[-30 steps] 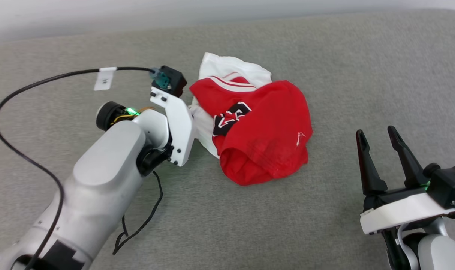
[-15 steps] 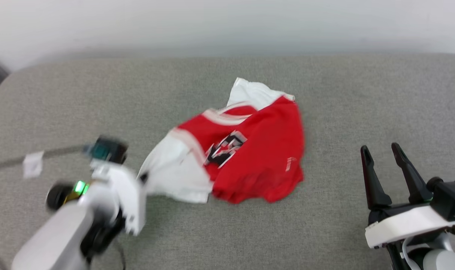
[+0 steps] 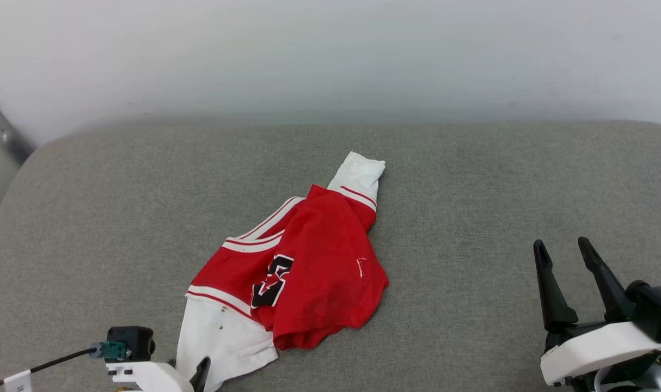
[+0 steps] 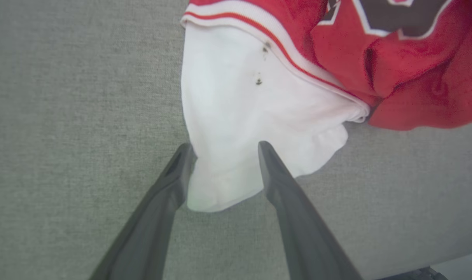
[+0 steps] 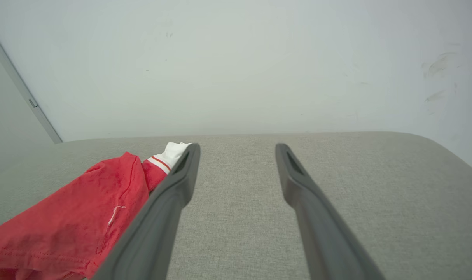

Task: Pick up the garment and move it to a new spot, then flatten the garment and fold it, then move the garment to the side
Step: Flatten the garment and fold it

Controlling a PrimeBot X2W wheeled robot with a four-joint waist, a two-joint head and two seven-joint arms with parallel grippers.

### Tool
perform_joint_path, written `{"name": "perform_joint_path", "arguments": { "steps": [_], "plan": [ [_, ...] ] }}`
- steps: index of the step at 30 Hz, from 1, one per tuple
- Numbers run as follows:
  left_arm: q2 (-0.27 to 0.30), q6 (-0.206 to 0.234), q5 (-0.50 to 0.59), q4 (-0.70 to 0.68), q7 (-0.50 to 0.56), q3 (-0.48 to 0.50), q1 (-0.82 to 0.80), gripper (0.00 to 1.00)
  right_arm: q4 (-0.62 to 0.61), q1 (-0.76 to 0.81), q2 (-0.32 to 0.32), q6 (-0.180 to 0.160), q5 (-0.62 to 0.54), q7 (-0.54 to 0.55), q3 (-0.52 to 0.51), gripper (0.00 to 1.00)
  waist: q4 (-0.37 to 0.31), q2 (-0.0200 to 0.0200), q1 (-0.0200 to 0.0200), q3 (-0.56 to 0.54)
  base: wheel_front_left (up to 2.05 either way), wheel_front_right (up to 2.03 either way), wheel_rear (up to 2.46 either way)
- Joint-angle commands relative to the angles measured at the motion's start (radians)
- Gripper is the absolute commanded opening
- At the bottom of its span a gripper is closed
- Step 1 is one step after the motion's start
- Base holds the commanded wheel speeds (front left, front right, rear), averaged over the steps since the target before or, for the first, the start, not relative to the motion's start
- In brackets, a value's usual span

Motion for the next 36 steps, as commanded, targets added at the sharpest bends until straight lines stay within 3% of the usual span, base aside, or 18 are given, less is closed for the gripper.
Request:
{"name": "perform_joint_path", "arguments": {
  "steps": [1, 9, 17, 22, 30, 36],
  "plan": [
    [-0.01, 0.007, 0.023, -0.009, -0.039, 0.009, -0.014, 1.0, -0.008, 0.015, 0.001, 0.0, -0.006, 0.007, -0.002, 1.0, 0.001, -0.0001, 0.0001, -0.016, 0.0, 0.0, 0.0],
    [-0.044, 0.022, 0.151, -0.057, -0.256, 0.026, -0.073, 1.0, -0.031, 0.038, 0.002, 0.0, -0.013, 0.031, -0.001, 1.0, -0.001, -0.0001, 0.0001, -0.049, 0.0, 0.0, 0.0],
    [-0.107, 0.081, 0.267, -0.139, -0.467, 0.044, -0.095, 1.0, -0.046, 0.05, 0.001, 0.0, -0.017, 0.045, -0.003, 1.0, -0.007, -0.0001, 0.0001, -0.062, 0.0, 0.0, 0.0],
    [-0.129, 0.095, 0.317, -0.168, -0.503, 0.049, -0.077, 1.0, -0.048, 0.048, 0.001, 0.0, -0.018, 0.049, -0.01, 1.0, 0.0, -0.0001, 0.0001, -0.059, 0.0, 0.0, 0.0],
    [-0.151, 0.082, 0.353, -0.153, -0.515, 0.061, -0.078, 1.0, 0.011, 0.01, 0.001, 0.0, -0.002, 0.072, -0.061, 1.0, 0.057, -0.0001, 0.0001, -0.042, 0.0, 0.0, 0.0],
    [-0.181, 0.053, 0.369, -0.135, -0.517, 0.065, -0.106, 1.0, 0.151, -0.104, 0.001, 0.0, 0.02, 0.216, -0.066, 1.0, 0.137, -0.0001, 0.0001, 0.007, 0.0, 0.0, 0.0]
  ]
}}
